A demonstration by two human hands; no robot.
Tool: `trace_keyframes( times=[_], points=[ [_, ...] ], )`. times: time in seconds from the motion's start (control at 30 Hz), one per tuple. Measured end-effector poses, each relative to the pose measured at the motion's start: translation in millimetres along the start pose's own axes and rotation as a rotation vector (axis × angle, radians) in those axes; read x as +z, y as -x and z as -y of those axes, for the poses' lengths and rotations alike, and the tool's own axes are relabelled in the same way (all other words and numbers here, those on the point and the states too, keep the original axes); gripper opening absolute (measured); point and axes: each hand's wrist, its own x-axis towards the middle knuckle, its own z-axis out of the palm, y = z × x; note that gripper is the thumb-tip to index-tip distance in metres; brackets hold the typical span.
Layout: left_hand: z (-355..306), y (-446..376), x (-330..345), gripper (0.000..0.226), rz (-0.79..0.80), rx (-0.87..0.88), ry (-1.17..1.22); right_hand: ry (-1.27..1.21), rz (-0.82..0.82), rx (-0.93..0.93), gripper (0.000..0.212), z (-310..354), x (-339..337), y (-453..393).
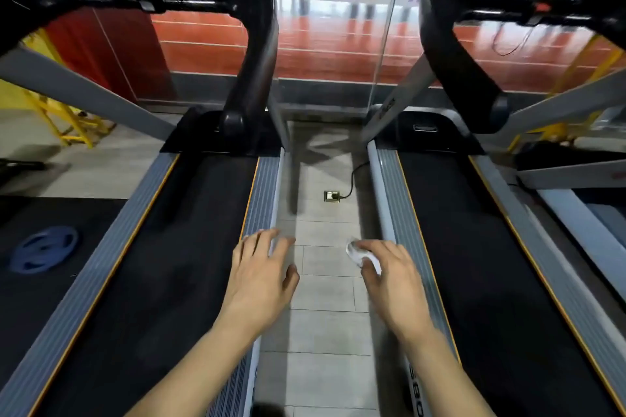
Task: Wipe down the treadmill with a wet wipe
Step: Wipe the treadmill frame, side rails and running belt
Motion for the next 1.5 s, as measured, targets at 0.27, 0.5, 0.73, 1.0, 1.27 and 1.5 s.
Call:
trace_keyframes(
  times=[0.27,0.5,0.73,1.0,1.27,1.5],
  points=[
    [4,-124,47,0.042,0.014,-0.133,-0.017,-0.044,0.088,-0.042,0.034,-71,33,-153],
    [3,-227,129,0.034,-0.039,-0.275,0.001,-0.119,0.230,-0.112,0.035,-151,99,-308],
    [37,-331,248,0.039,-0.071,-0.490,0.056,-0.232,0.307,-0.097,0.035,-225,216,-429],
    [137,-449,403,0.040,0.113,-0.529,-0.024,-0.247,0.432,-0.141,0.032,-305,406,-542],
    [255,-538,536,0.039,0.167,-0.595,-0.095,-0.272,0.368,-0.324,0.033,-354,567,-642],
    [390,-594,681,0.051,0.229,-0.679,0.007,-0.216,0.433,-0.359,0.035,-384,752,-740]
  ],
)
